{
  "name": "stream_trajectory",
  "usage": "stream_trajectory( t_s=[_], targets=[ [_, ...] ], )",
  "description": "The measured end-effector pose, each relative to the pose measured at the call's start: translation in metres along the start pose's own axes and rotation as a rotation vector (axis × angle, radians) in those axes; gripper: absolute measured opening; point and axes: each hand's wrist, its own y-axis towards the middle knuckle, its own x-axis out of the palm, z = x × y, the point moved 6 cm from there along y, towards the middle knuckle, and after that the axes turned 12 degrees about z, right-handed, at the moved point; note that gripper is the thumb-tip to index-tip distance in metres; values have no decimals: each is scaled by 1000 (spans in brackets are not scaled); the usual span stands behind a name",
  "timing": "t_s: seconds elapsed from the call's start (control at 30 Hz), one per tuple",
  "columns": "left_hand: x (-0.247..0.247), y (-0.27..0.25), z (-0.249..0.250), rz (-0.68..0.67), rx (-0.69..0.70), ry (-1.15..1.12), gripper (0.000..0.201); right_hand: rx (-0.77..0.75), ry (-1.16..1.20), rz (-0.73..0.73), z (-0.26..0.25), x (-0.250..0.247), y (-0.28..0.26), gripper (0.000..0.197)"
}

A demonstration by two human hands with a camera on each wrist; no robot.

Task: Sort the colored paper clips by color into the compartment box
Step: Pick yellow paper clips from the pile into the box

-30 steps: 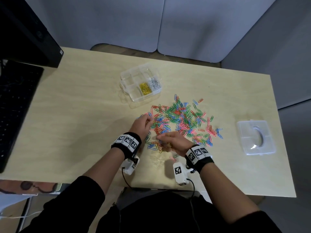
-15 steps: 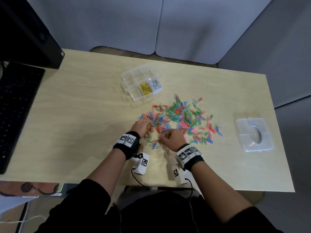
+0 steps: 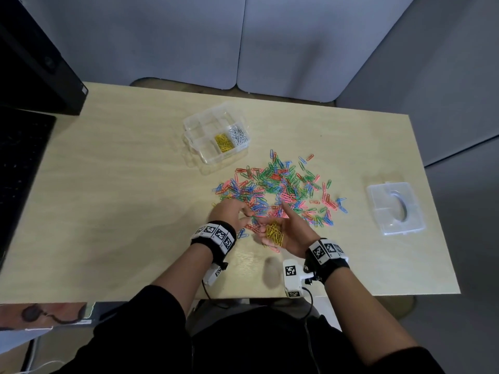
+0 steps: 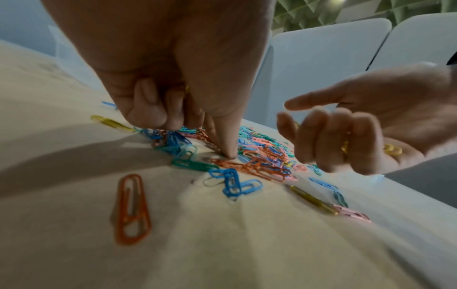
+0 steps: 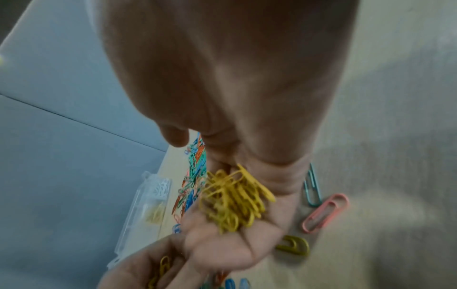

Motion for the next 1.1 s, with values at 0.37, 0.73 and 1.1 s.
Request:
stream_trajectory(
  t_s=[0.37, 0.73, 1.1],
  targets=[
    [2, 7, 25, 106, 105, 51, 14, -489, -1420, 519, -11, -21, 3, 32],
    [-12, 20, 17, 125, 45, 65, 19, -508, -818, 285, -25, -29, 2, 16],
    [-16, 18, 28, 101, 89, 96, 4, -275, -225, 6, -58, -42, -9, 19]
  ],
)
